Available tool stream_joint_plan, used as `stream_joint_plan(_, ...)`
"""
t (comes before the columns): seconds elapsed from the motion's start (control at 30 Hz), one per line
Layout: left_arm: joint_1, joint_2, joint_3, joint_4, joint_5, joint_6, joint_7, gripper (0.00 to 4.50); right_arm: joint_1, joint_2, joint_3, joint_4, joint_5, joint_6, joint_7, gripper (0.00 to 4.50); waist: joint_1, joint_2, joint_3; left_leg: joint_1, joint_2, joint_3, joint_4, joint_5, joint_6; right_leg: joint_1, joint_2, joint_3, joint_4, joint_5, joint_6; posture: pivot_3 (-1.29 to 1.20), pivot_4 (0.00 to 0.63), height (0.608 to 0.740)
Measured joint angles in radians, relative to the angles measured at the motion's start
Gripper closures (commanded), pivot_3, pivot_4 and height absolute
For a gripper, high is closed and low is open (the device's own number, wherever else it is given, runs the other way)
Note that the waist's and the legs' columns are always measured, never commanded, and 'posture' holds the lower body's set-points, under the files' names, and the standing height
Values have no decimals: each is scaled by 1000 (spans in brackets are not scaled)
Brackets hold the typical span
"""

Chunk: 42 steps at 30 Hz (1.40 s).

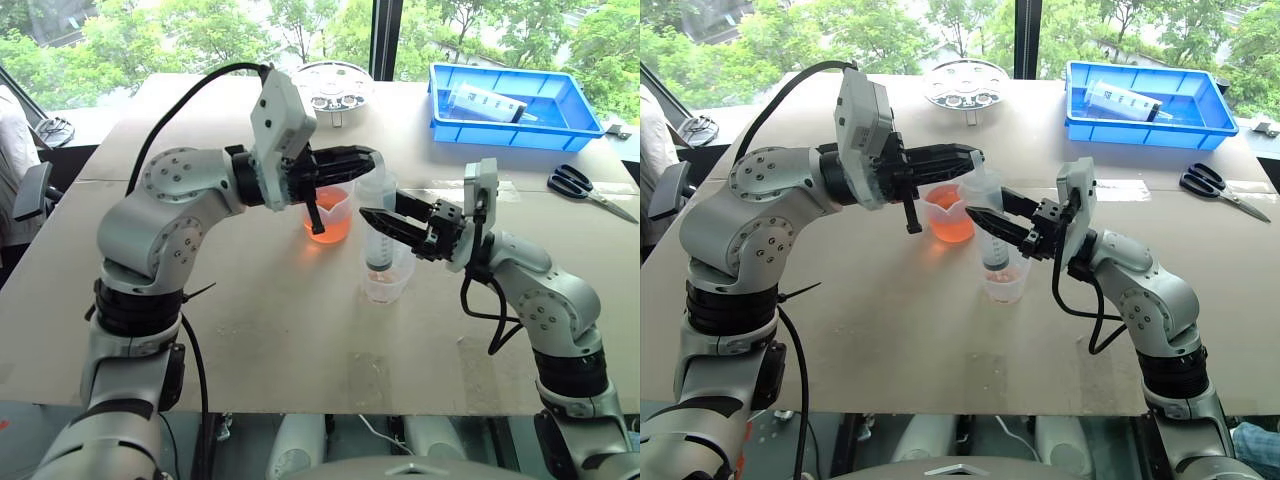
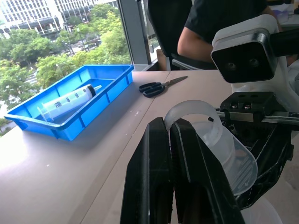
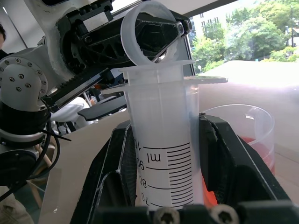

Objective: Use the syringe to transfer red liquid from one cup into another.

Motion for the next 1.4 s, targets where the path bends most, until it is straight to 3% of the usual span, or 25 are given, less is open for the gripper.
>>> stream_joint_plan(0.13,-6,-55,55,7,-62,51,28,4500,-15,-1,-16,-6,23,0,-2,3060,1,0,0,0,0,-1,1,0,0,0,0,-1,0,0,0,0,150,740)
stream_joint_plan(0.23,-34,-77,122,33,-188,164,55,3536,-22,-3,-41,-21,37,-4,-16,3060,1,0,0,0,0,-2,2,0,0,1,0,-2,0,0,0,0,150,740)
stream_joint_plan(0.3,-36,-63,159,43,-279,250,64,2596,-29,-4,-92,-27,56,-14,-40,3060,0,0,0,0,0,-2,2,0,0,1,0,-2,0,0,0,0,150,740)
stream_joint_plan(0.37,-36,-50,179,44,-317,284,74,1660,-32,-4,-109,-39,68,-16,-50,3060,-2,0,0,0,0,-2,2,0,0,1,0,-2,0,0,0,0,150,740)
stream_joint_plan(0.4,-35,-50,190,44,-327,292,82,1554,-32,-4,-110,-43,73,-16,-50,3060,-3,0,0,0,0,-2,2,0,0,1,0,-2,0,0,0,0,150,740)
stream_joint_plan(0.43,-34,-47,204,44,-337,300,97,975,-32,-4,-110,-45,80,-16,-52,3060,-3,0,0,0,0,-2,2,0,0,2,0,-2,0,0,0,0,150,740)
stream_joint_plan(0.47,-27,-41,217,43,-347,307,106,717,-32,-4,-110,-47,87,-15,-57,3060,-4,0,0,1,0,-2,2,0,0,2,0,-1,0,0,0,0,150,740)
stream_joint_plan(0.63,14,-32,272,39,-398,331,167,700,-75,-14,-177,-47,222,53,-165,3060,-3,0,0,1,0,-2,2,0,0,2,0,-1,1,0,0,0,150,740)
stream_joint_plan(0.77,50,-27,297,16,-428,331,211,700,-116,-98,-266,-51,431,158,-301,3061,4,0,0,1,1,-2,2,0,0,3,-1,-2,0,0,0,0,150,740)
stream_joint_plan(0.9,186,-44,308,-122,-368,262,318,700,-55,-377,-387,-23,782,293,-446,3061,21,1,1,0,0,0,2,-1,2,4,-3,-1,-3,0,0,0,150,740)
stream_joint_plan(1.0,287,-39,301,-206,-331,232,354,700,93,-651,-451,38,902,440,-459,3061,27,0,0,-1,0,1,4,-2,4,5,-3,-1,-4,0,0,0,150,740)
stream_joint_plan(1.13,326,-30,299,-253,-295,178,364,700,194,-843,-426,72,924,591,-437,3061,19,1,0,4,1,3,5,-3,4,9,0,1,-4,0,0,0,150,740)
stream_joint_plan(1.23,355,-30,287,-278,-291,157,370,700,162,-848,-352,107,845,607,-436,3061,11,0,-1,6,3,4,7,-3,4,10,3,3,-4,0,0,0,150,740)
stream_joint_plan(1.4,436,1,278,-340,-298,149,368,700,5,-748,-60,249,503,592,-372,3061,14,0,-1,4,3,4,8,-3,4,9,4,5,-4,0,0,0,150,740)
